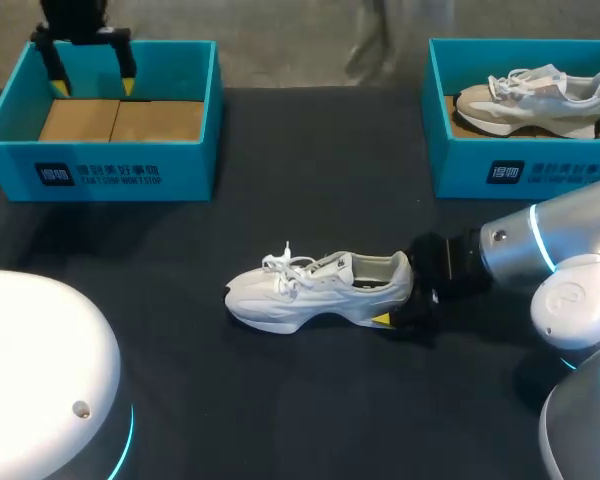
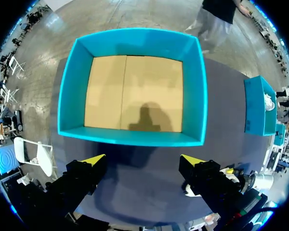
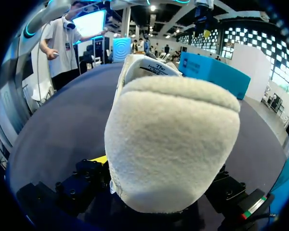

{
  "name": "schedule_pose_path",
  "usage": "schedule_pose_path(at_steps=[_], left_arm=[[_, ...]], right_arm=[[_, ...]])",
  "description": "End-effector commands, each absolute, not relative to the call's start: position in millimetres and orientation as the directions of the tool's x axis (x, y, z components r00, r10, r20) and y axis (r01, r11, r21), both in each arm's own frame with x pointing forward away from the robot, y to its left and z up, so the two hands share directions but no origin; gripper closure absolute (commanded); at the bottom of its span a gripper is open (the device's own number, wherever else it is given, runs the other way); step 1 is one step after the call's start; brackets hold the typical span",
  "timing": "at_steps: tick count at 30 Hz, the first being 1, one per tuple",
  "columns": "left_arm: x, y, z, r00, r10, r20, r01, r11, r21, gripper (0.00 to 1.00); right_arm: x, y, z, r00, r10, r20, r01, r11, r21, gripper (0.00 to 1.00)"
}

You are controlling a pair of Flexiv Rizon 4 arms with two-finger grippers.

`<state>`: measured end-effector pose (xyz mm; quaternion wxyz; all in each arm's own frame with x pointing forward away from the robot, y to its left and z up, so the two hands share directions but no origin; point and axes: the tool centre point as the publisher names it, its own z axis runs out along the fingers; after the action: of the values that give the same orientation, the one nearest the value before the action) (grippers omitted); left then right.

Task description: Take the shoe out of the shoebox, open the shoe tongue, remove and reinsert the insole, then place the shoe into the shoebox

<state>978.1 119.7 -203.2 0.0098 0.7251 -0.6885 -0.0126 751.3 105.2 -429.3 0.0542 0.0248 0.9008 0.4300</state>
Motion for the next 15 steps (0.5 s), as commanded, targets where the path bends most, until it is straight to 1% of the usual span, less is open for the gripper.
schedule_pose_path(at_steps=[1,15], left_arm=[[950,96,-195,0.038,-0.998,-0.044,-0.999,-0.037,-0.012,0.0],[884,42,-182,0.024,-0.998,-0.054,-0.999,-0.021,-0.048,0.0]], right_arm=[[749,107,-431,-0.993,0.093,-0.077,-0.001,0.632,0.775,1.0],[749,107,-431,-0.993,0.093,-0.077,-0.001,0.632,0.775,1.0]])
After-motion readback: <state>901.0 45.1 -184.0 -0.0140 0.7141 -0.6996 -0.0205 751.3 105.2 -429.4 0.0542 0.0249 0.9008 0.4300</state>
